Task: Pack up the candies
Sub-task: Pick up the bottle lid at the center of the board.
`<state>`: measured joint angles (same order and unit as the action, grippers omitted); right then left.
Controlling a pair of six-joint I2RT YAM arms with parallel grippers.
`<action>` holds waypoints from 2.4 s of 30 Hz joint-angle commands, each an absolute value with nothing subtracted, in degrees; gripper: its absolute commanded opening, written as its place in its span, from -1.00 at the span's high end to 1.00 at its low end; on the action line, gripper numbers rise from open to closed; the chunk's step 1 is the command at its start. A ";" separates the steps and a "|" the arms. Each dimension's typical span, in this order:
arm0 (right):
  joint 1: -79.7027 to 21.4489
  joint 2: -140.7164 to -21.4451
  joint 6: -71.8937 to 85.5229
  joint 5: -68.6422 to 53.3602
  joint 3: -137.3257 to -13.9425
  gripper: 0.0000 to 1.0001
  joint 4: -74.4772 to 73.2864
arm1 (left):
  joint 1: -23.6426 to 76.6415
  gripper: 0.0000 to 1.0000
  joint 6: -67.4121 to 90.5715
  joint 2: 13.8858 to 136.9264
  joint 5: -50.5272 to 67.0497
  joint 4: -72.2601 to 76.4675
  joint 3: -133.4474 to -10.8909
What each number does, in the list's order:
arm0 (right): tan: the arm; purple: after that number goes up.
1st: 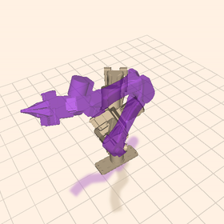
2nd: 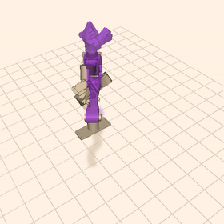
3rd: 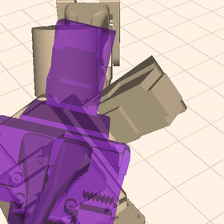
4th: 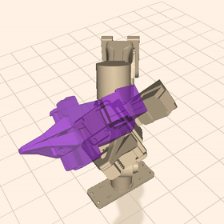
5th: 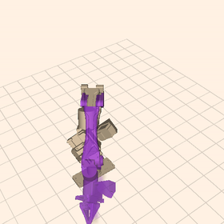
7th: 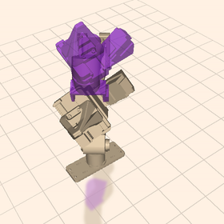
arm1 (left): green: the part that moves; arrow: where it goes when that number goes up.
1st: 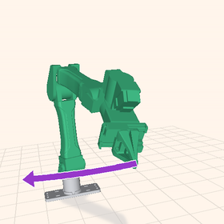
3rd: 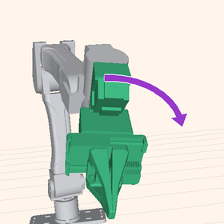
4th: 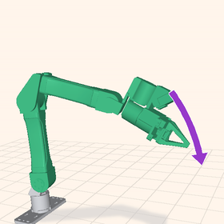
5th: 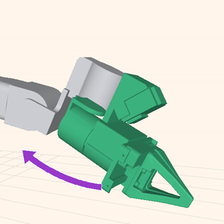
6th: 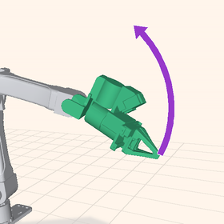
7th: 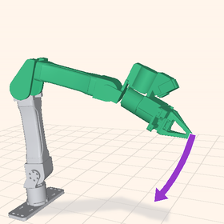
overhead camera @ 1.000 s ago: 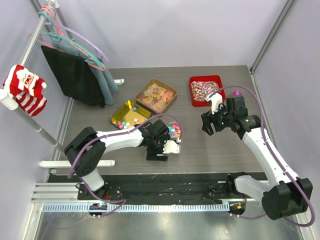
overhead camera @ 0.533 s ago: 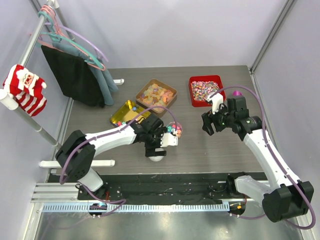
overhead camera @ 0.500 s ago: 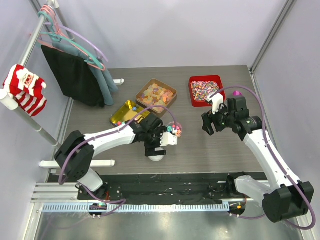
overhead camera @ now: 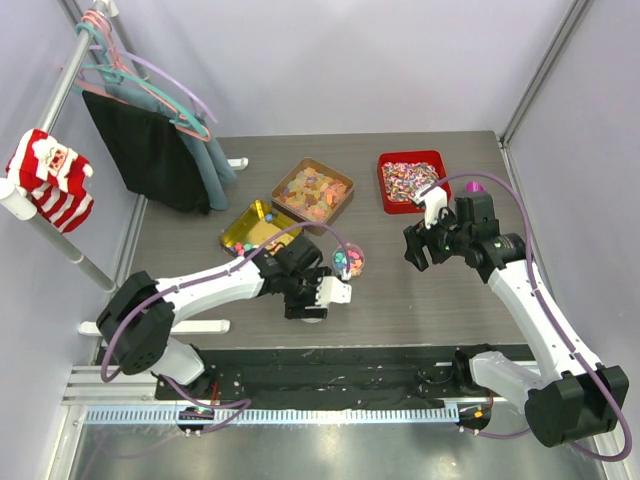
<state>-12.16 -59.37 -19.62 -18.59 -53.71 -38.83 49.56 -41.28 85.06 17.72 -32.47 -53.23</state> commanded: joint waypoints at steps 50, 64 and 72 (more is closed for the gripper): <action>-21.95 -51.24 -52.38 -38.32 -62.31 -0.88 -40.79 | 40.26 1.00 -62.82 96.49 58.26 -93.41 -95.86; -36.64 -60.02 -56.26 -30.86 -63.89 -0.77 -39.47 | 39.81 1.00 -59.24 99.67 60.47 -95.10 -100.46; -42.36 -65.39 -54.84 -23.20 -64.42 -0.57 -34.37 | 39.73 1.00 -58.62 100.72 60.82 -95.10 -99.85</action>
